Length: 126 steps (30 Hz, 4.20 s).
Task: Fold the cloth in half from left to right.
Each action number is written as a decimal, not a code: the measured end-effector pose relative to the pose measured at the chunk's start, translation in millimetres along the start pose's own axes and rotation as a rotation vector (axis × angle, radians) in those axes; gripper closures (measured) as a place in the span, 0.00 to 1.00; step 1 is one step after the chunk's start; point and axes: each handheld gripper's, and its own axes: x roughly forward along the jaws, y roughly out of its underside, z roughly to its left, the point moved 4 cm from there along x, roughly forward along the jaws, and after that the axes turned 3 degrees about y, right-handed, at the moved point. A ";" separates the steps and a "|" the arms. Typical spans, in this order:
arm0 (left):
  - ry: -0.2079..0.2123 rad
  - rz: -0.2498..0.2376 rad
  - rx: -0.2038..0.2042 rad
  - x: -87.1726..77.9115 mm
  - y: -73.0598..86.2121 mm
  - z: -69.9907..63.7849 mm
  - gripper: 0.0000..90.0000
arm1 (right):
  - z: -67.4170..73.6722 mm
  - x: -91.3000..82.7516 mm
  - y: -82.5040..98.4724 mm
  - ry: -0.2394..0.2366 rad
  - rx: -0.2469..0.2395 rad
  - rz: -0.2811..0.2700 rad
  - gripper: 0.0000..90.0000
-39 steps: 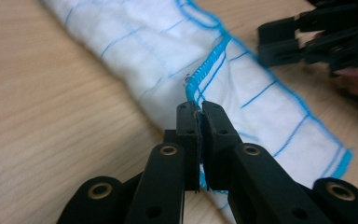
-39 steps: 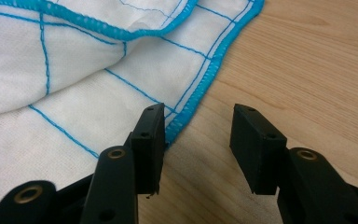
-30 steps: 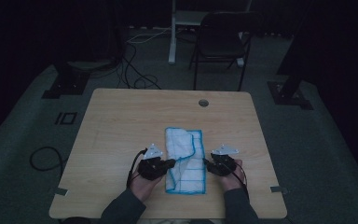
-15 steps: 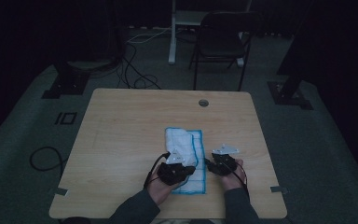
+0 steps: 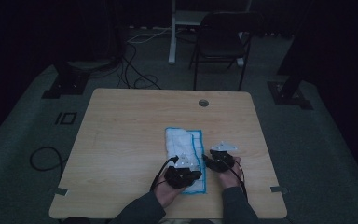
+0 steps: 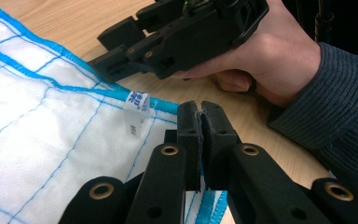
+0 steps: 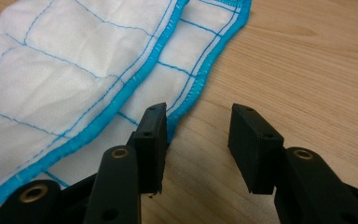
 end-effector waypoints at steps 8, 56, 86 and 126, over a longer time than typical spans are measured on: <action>0.025 0.002 0.038 5.4 -2.9 -11.9 0.98 | -1.2 0.1 0.8 -0.009 0.016 0.004 0.64; -0.171 0.132 0.020 -17.7 51.0 31.3 0.94 | -3.3 5.2 -30.4 -0.040 0.044 -0.056 0.79; -0.178 0.097 -0.031 -31.9 60.8 41.6 0.94 | 18.2 56.3 -66.7 -0.169 0.001 -0.011 0.69; -0.183 0.084 -0.038 -31.9 61.9 39.4 0.92 | -18.6 59.9 -62.5 0.003 0.082 0.010 0.89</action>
